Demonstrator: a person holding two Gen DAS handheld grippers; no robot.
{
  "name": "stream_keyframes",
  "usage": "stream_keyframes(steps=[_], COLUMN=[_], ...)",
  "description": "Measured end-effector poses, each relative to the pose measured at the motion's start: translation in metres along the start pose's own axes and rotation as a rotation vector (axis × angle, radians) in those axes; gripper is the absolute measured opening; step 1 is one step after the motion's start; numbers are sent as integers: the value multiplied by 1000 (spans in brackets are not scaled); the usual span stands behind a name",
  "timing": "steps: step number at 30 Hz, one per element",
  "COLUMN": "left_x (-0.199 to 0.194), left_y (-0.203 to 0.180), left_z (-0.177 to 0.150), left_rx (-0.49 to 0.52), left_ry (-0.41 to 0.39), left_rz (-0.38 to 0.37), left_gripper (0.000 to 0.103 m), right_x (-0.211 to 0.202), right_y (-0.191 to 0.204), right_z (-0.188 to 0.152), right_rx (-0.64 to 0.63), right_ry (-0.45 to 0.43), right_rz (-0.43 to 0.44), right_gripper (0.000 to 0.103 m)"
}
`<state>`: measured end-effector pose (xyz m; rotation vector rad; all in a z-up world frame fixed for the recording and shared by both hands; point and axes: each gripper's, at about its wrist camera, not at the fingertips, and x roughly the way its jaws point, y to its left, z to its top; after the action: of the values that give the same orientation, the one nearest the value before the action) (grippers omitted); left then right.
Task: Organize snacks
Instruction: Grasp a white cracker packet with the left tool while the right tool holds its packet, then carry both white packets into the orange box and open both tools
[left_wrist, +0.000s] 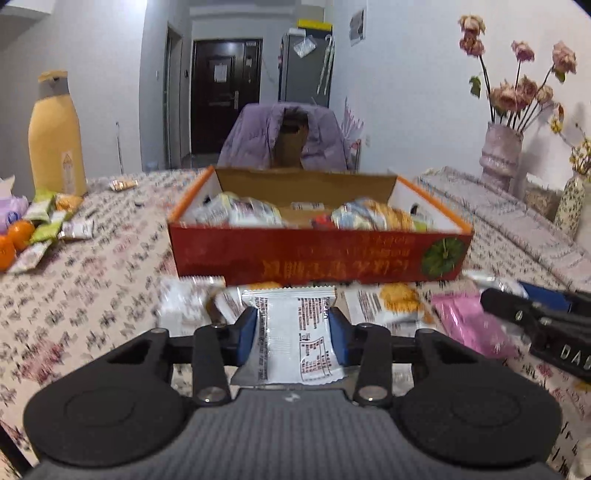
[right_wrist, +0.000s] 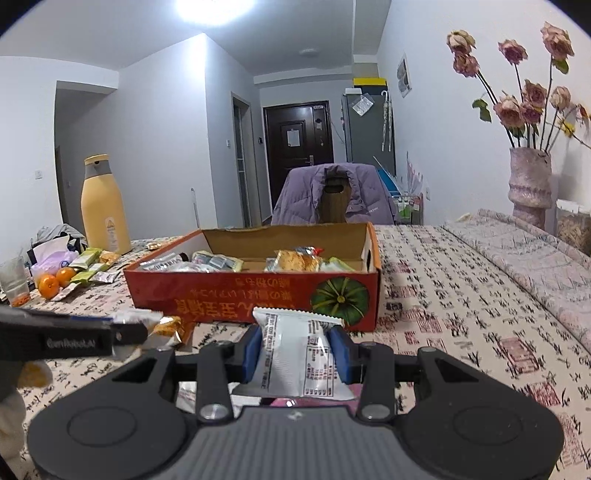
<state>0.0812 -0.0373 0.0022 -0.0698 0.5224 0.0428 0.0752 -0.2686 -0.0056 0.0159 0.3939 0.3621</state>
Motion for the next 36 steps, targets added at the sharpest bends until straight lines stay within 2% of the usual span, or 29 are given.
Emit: stream_keyframes(steps=[8, 19, 30, 36], left_x=[-2, 17, 69, 101], left_y=[12, 25, 23, 20], left_z=[37, 93, 132, 138], left_rx=[-15, -43, -52, -58], left_ry=[-95, -191, -202, -198], left_rz=[7, -6, -4, 32], left_gripper=[42, 42, 42, 42], right_x=[13, 53, 122, 152], right_y=[15, 33, 29, 29], right_z=[26, 83, 118, 117], right_rx=[-51, -115, -118, -118], right_ry=[-41, -120, -108, -94], right_rz=[9, 0, -25, -42], right_gripper=[40, 40, 40, 40])
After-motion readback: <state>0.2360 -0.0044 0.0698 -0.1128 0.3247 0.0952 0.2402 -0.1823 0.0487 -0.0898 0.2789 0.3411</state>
